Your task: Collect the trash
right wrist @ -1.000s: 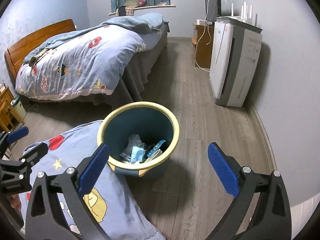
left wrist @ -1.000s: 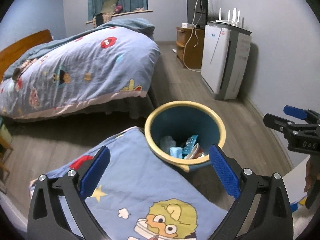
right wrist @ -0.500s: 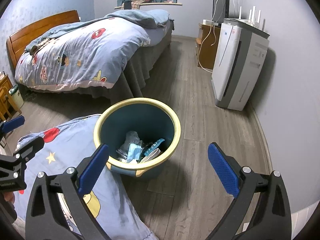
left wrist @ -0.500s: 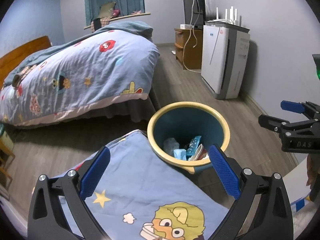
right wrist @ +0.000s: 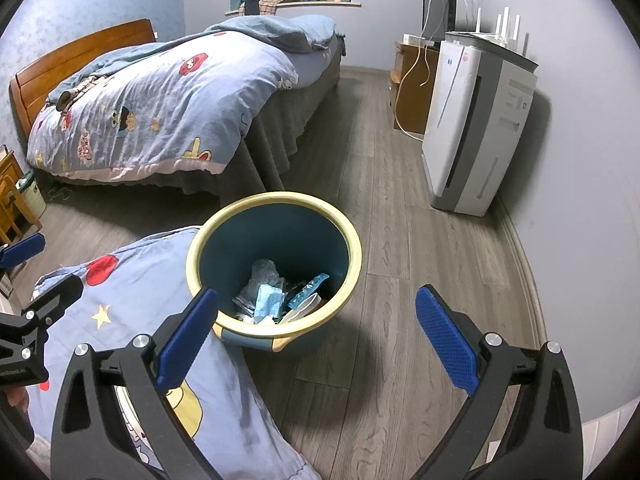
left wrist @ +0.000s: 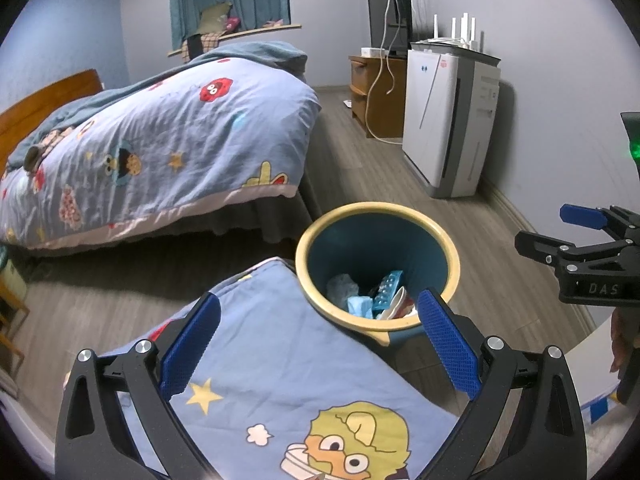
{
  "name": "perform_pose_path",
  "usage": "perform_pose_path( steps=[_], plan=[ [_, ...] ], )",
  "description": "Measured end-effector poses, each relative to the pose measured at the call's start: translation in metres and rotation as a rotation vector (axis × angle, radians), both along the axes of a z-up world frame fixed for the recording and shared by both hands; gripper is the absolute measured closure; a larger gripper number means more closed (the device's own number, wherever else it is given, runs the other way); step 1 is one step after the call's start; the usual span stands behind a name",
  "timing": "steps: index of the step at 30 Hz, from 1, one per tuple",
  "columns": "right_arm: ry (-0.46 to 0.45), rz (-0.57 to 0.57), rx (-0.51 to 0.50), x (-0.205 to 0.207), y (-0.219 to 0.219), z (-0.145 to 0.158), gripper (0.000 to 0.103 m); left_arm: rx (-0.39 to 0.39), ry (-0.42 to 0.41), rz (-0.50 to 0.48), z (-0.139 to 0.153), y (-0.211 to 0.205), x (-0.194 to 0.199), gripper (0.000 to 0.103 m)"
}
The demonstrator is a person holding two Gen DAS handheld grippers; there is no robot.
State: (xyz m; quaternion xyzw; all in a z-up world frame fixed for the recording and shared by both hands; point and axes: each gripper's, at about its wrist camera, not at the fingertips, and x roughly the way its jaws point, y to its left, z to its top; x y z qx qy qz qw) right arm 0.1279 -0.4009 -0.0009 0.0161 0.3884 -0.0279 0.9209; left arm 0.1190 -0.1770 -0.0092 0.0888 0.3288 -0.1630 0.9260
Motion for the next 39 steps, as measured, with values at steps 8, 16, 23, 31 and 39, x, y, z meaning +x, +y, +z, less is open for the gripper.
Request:
perform_pose_path(
  steps=[8, 16, 23, 31, 39],
  plan=[
    [0.003, 0.001, -0.003, 0.0008, -0.0002, -0.0007, 0.006, 0.001, 0.000, -0.001, -0.0002, -0.0001, 0.0001, 0.005],
    [0.008, -0.002, -0.001, 0.0010, -0.0005, -0.0005, 0.006, 0.002, 0.000, 0.001, 0.0002, -0.0017, 0.0006, 0.005],
    [0.013, -0.003, 0.000, 0.0013, -0.0017, -0.0007, 0.006, 0.002, 0.000, 0.002, 0.0006, -0.0026, 0.0006, 0.005],
    [0.017, -0.005, -0.001, 0.0015, -0.0015, -0.0009, 0.006, 0.001, 0.000, 0.001, 0.0001, -0.0031, -0.0003, 0.005],
    [0.020, -0.005, -0.004, 0.0017, -0.0006, -0.0017, 0.006, 0.004, -0.002, 0.000, -0.0003, -0.0040, -0.0008, 0.005]
  ],
)
